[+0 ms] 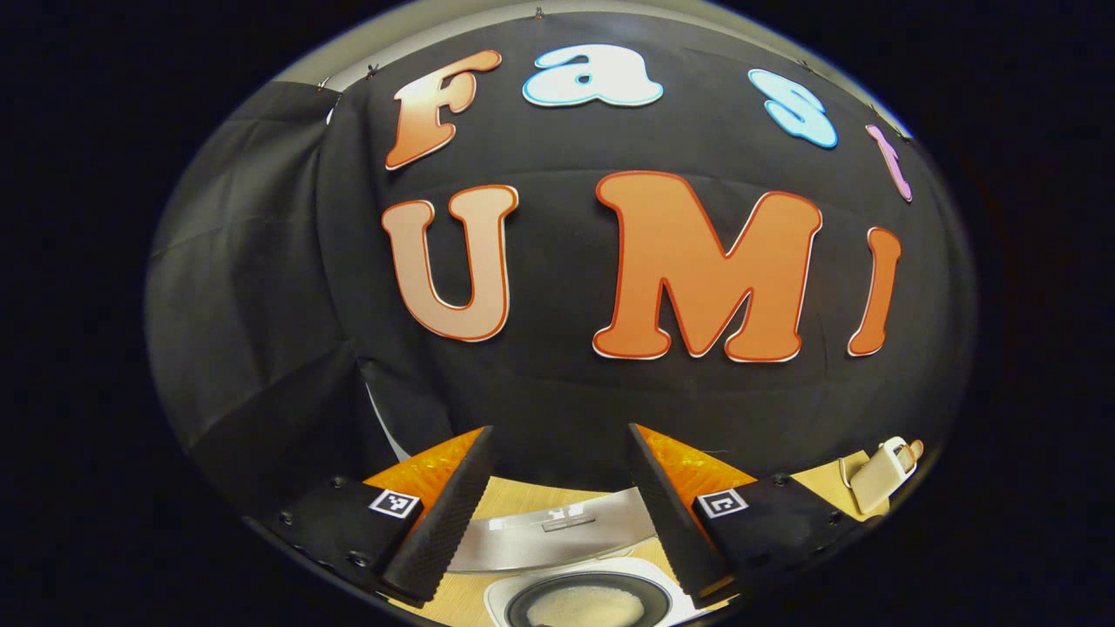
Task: Close the left gripper, press the button to open the rice cooker; take a wooden spoon from the chopstick holder with the right hand, scoop a spoonful of rice and pour it into the rice cooker, then put the wooden spoon back into the chopstick holder.
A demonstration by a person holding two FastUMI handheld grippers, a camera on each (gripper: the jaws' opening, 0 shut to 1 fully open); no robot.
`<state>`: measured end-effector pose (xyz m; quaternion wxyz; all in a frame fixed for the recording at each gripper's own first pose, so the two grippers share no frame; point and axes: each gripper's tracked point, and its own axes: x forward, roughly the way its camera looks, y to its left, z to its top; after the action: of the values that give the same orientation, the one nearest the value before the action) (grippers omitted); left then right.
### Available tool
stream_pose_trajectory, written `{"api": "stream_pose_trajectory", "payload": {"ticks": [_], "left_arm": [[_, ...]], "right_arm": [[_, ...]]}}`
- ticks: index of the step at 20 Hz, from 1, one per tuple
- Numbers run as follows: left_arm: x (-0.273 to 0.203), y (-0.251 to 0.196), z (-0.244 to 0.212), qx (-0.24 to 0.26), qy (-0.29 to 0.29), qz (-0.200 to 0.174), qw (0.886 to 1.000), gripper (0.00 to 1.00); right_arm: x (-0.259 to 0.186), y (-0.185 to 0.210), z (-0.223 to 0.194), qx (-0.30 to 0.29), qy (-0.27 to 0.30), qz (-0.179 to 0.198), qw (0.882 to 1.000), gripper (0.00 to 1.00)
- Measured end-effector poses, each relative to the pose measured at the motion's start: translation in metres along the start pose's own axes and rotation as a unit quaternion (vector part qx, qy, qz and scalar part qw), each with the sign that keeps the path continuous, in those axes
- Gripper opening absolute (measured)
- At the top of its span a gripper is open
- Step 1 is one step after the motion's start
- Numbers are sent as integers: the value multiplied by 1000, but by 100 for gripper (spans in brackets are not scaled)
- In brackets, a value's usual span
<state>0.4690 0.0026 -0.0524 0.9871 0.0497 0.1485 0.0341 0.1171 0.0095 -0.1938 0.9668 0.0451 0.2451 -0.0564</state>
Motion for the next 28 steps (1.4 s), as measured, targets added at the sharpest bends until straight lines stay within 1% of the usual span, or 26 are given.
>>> {"api": "stream_pose_trajectory", "payload": {"ticks": [3, 5, 7, 8, 9, 10, 14, 17, 20, 22, 28], "left_arm": [[11, 4, -21, -9, 32, -1, 999, 99], [12, 6, -21, -18, 29, -3, 999, 100], [8, 4, -24, -33, 36, -16, 999, 100], [5, 1, -29, -43, 45, -25, 998, 99], [-1, -1, -30, -43, 49, -32, 997, 100], [-7, -3, -34, -44, 54, -37, 997, 100], [-35, -12, -47, -35, 56, -50, 997, 100], [-57, -21, -65, -41, 73, -60, 995, 100], [-77, -23, -88, -28, 85, -58, 994, 100], [-87, -26, -112, -24, 105, -57, 993, 100], [-117, -35, -169, -57, 141, -59, 987, 100]], "right_arm": [[-5, 5, 2, -1, -4, 2, 1000, 95], [-8, 9, 7, -2, -10, 5, 1000, 95], [-8, 13, 9, 1, -13, 9, 1000, 95], [-9, 16, 9, 1, -14, 14, 1000, 95], [-9, 20, 10, 0, -15, 18, 1000, 100], [-10, 23, 11, -2, -16, 22, 1000, 95], [-10, 35, 15, -1, -22, 41, 999, 95], [-9, 48, 11, 3, -18, 64, 998, 95], [-9, 56, 8, 1, -16, 82, 996, 95], [-11, 62, 8, 4, -15, 96, 995, 95], [-21, 63, -6, -5, -5, 116, 993, 95]]}}
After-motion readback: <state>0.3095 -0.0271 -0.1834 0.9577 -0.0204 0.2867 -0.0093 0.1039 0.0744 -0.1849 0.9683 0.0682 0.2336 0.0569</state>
